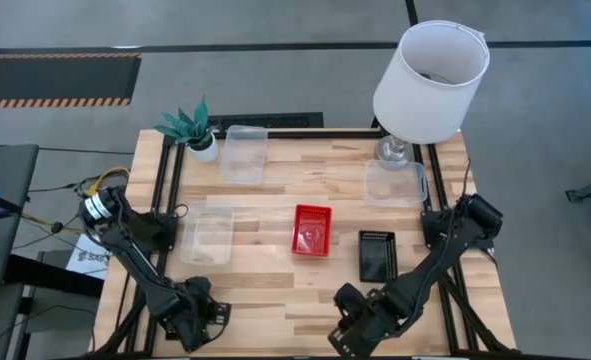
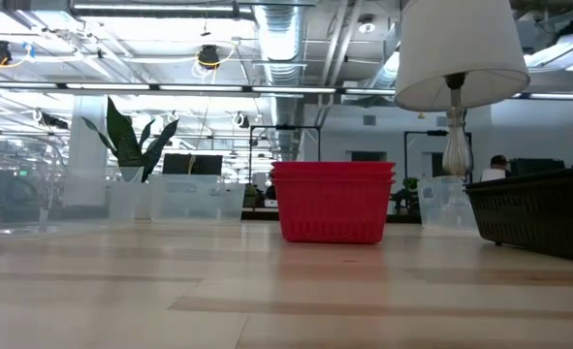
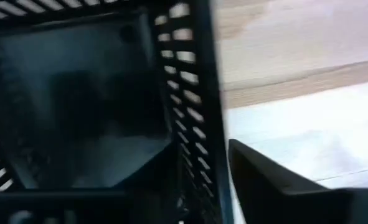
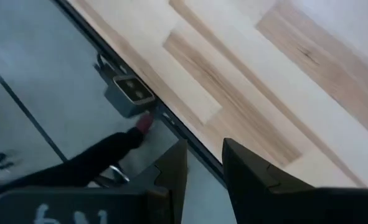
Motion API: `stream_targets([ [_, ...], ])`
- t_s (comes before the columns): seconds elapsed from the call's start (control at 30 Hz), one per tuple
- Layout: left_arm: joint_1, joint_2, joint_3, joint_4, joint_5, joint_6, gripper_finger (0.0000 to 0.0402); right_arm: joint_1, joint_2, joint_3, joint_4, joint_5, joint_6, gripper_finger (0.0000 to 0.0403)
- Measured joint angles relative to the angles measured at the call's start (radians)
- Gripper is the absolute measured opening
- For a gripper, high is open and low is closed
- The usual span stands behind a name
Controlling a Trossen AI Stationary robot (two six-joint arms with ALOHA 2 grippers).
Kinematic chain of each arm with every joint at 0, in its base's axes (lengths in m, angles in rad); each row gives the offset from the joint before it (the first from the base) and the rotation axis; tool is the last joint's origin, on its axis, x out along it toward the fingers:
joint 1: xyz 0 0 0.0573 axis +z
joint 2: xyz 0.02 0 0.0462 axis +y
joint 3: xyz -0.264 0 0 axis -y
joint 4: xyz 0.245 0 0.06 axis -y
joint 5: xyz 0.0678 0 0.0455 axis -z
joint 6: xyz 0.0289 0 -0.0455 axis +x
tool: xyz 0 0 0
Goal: Stack baskets by color
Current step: Stack the left black bin on top of the black bin
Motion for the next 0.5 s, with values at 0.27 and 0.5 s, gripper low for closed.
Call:
stream_targets([
  [0.27, 0.102, 0.0, 0.017, 0.118, -0.052, 0.041, 0.0008, 0.085, -0.004, 0.0, -0.126, -0.001, 0.023, 0.0122],
  [0.5, 0.244, 0.0, 0.118, 0.091, -0.141, 0.194, 0.0, 0.171, -0.017, -0.001, -0.198, -0.004, 0.131, 0.0122],
])
